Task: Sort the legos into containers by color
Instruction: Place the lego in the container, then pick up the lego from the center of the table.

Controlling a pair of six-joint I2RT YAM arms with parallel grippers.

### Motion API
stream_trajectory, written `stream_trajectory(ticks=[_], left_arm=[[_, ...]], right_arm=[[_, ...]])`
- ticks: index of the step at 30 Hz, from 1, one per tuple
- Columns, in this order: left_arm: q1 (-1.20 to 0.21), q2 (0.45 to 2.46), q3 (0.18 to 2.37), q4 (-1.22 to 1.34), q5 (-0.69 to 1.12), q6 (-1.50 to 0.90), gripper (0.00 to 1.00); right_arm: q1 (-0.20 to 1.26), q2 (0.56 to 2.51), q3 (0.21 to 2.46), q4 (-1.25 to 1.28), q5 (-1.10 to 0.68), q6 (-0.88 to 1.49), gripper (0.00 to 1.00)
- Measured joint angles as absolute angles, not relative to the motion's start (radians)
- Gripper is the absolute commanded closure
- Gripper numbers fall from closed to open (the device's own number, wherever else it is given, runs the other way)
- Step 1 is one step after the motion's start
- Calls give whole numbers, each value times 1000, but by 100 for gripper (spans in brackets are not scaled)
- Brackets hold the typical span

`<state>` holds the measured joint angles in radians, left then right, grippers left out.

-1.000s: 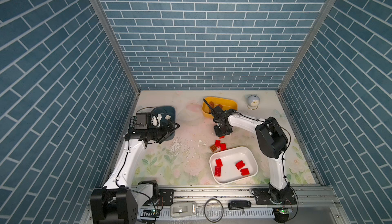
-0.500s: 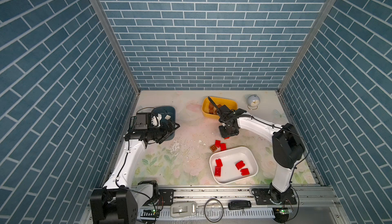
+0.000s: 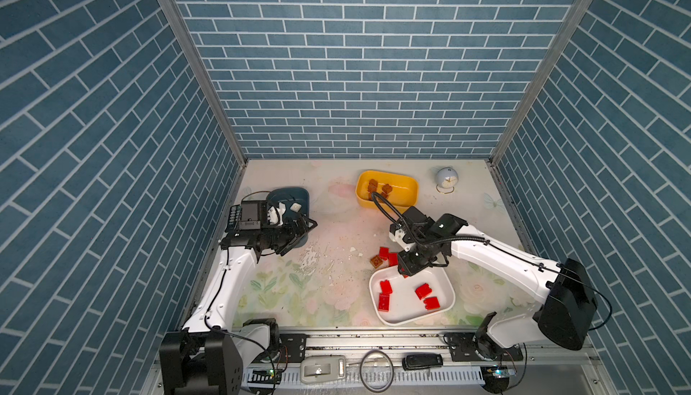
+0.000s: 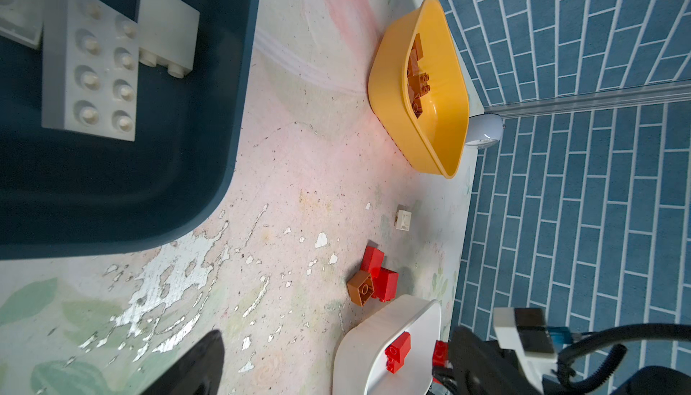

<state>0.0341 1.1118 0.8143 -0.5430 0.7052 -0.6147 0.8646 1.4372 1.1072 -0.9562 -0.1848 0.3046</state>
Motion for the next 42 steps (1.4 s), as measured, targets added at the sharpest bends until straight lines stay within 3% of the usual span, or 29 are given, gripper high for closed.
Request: stream_trajectory(ticks=[4, 12, 31, 36, 42], left_arm=[[34, 1112, 814, -543, 705, -614, 4], [34, 1112, 814, -544, 704, -615, 4], [34, 1099, 794, -543, 704, -615, 4], [34, 1099, 794, -543, 705, -614, 4], [34, 1099, 794, -542, 705, -614, 4]], right_arm=[[877, 1438, 1094, -956, -195, 293, 45], [866, 1481, 1201, -918, -194, 291, 43], [656, 1927, 1403, -818, 53, 389, 40], [635, 2008, 1438, -776, 57, 397, 47], [625, 2049, 1476, -765, 64, 408, 71]])
